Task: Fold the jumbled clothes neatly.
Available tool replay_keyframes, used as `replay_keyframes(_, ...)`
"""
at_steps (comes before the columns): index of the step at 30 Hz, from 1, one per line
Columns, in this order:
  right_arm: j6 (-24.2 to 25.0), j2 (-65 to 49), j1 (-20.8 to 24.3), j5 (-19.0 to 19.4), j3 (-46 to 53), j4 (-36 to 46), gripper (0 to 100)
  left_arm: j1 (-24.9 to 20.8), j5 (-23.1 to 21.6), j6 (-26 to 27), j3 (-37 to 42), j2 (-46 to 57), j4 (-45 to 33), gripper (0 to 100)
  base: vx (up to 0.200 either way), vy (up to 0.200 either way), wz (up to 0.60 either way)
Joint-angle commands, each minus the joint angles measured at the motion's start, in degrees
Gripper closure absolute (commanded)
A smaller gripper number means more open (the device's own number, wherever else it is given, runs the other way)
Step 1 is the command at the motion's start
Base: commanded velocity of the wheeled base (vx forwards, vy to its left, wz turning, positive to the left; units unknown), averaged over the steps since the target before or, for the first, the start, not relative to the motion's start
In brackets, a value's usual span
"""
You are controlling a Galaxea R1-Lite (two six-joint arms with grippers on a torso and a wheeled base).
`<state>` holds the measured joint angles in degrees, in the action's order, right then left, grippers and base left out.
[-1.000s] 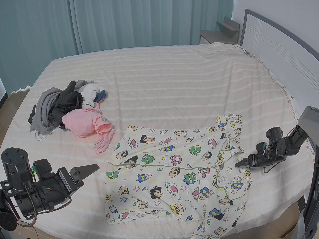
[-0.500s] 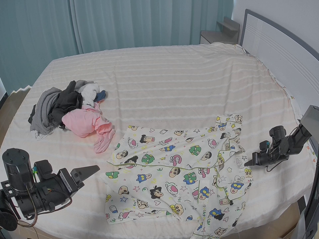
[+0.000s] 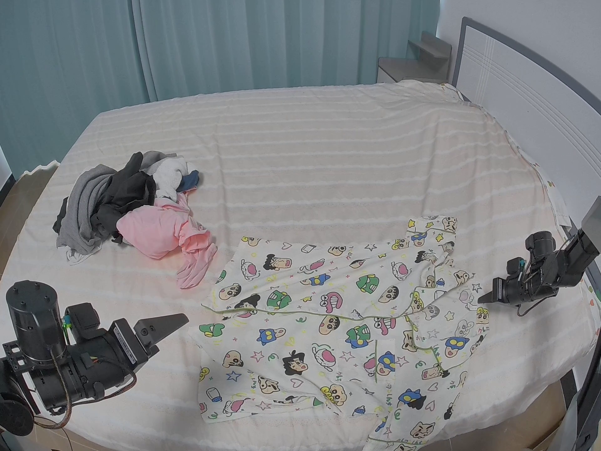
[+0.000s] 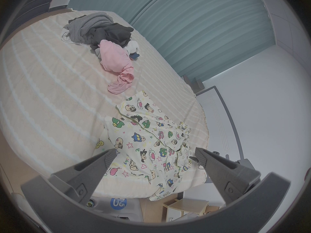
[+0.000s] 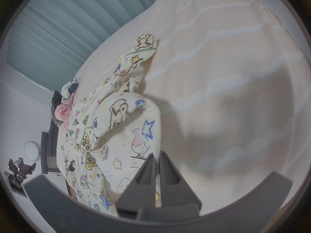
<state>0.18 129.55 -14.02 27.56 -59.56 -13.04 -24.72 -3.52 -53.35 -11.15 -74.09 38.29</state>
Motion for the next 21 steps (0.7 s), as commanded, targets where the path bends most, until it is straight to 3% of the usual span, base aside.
replay_keyframes(1, 0.0, -0.3, -0.8, -0.4, -0.8, -0.1, 100, -0.1, 0.0, 0.0, 0.0, -0.3, 0.0, 0, 0.000, 0.000, 0.00)
replay_keyframes(21, 0.0, 2.5, -4.5, -6.6, -5.4, 0.0, 100, 0.0, 0.0, 0.0, 0.0, -1.0, 0.0, 0, 0.000, 0.000, 0.00)
